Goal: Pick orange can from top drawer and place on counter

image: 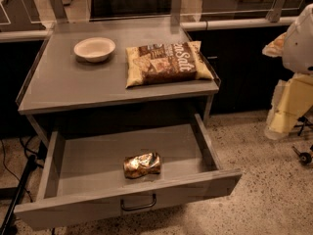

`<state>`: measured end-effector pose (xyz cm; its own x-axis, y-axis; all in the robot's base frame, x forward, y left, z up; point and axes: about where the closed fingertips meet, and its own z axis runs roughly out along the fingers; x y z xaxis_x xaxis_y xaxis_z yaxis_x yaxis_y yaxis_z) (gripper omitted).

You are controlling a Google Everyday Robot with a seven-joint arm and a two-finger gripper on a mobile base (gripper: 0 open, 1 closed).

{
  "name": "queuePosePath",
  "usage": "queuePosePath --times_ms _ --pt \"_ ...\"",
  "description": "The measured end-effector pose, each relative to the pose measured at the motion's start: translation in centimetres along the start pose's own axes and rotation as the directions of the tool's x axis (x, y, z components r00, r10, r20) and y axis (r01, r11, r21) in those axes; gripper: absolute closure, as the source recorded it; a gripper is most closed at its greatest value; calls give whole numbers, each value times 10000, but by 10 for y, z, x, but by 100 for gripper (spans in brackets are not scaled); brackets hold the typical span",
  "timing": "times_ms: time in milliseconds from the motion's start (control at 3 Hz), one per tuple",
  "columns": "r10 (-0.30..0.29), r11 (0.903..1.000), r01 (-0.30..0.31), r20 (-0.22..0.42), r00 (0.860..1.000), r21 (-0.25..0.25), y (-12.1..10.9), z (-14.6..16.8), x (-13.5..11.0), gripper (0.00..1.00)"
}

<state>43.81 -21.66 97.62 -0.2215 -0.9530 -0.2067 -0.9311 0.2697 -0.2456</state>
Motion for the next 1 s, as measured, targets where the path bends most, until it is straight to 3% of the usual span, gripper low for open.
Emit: queuePosePath --times_ms 333,667,1000 --pt "0 10000 0 0 10000 0 0 0 0 0" --pt "-537 9985 537 8 9986 -85 -4 19 -18 0" --pt "-1388 9900 1390 74 9903 -232 -9 49 -55 0"
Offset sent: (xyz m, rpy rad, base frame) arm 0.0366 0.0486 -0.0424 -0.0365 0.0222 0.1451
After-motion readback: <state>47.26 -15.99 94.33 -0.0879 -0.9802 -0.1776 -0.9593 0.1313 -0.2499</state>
